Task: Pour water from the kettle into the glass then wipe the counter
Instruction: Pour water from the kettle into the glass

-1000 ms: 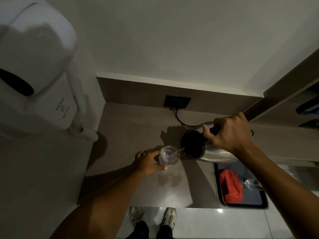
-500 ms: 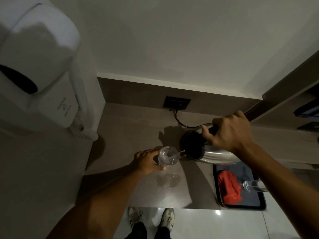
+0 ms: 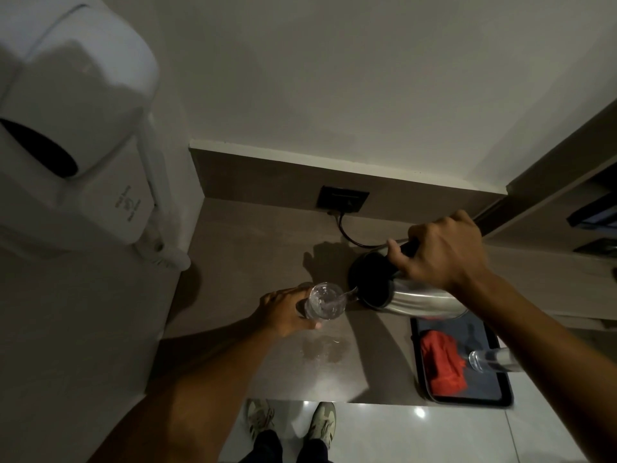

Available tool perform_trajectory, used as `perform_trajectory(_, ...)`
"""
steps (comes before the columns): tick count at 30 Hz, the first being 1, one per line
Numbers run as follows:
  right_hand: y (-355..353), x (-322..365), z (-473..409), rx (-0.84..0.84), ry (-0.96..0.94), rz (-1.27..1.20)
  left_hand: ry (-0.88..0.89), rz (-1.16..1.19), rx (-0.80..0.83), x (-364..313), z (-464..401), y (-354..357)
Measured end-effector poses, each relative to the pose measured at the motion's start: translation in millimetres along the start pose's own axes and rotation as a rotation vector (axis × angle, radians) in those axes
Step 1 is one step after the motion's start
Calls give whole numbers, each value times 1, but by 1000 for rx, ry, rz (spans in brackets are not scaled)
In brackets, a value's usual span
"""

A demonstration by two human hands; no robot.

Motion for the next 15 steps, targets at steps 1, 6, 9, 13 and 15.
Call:
perform_trajectory(1,0,0,0,4,2,-1,-4,0,3,1,0,1)
perform_trajectory(6,2,1,2,-9,10,-26,-1,11,-13,3,-1,1)
perform_trajectory(9,9,-6,4,2,38,-123,-2,9,-30,1,1,0)
perform_trajectory(13,24,-19,14,36,130,-354,0,-4,-38,-1,1,-1)
perform_trajectory(15,31,-23,22,63,192,-443,5,-12,-28,-1,0,-1)
Point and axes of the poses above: each hand's wrist, its own z-axis away from the middle knuckle, its own y-axis out of the palm, x = y × z, the point moved 4 cm from there along -z, towards the middle knuckle, and after that the axes turned 5 degrees about y, right-handed, at the moved point
